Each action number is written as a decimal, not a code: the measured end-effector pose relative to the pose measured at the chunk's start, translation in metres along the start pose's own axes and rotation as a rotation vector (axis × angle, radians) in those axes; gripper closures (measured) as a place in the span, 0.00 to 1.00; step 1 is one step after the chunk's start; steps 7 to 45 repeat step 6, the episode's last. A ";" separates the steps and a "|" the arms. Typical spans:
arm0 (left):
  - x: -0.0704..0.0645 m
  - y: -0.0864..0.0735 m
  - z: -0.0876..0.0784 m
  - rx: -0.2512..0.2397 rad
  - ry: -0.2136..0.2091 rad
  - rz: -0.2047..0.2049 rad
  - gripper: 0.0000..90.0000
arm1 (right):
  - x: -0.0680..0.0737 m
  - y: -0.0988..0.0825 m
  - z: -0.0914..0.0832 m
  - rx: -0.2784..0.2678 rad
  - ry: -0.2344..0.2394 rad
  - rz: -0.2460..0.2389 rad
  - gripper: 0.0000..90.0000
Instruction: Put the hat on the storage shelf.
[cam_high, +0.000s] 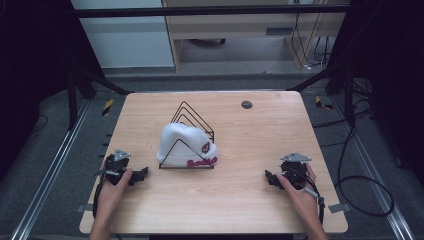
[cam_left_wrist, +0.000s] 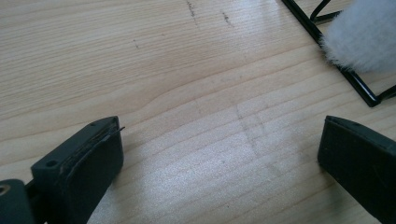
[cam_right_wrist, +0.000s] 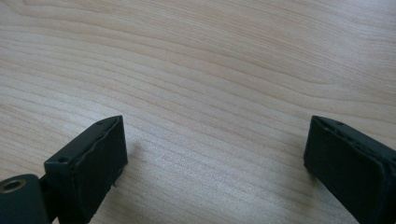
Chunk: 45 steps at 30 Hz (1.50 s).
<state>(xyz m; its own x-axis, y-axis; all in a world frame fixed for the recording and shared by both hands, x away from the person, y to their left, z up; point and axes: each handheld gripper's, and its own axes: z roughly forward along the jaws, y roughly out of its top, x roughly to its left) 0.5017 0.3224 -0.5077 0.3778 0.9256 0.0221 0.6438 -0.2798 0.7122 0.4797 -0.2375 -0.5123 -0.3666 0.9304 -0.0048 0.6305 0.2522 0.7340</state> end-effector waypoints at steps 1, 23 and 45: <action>0.000 0.000 0.000 0.000 0.000 0.000 0.00 | 0.000 0.000 0.000 -0.001 0.002 0.003 0.07; 0.000 0.000 0.000 0.000 0.000 0.000 0.00 | 0.004 0.001 0.001 -0.001 -0.024 0.024 0.06; 0.000 0.000 0.000 0.000 0.000 0.000 0.00 | 0.004 0.001 0.001 -0.001 -0.024 0.024 0.06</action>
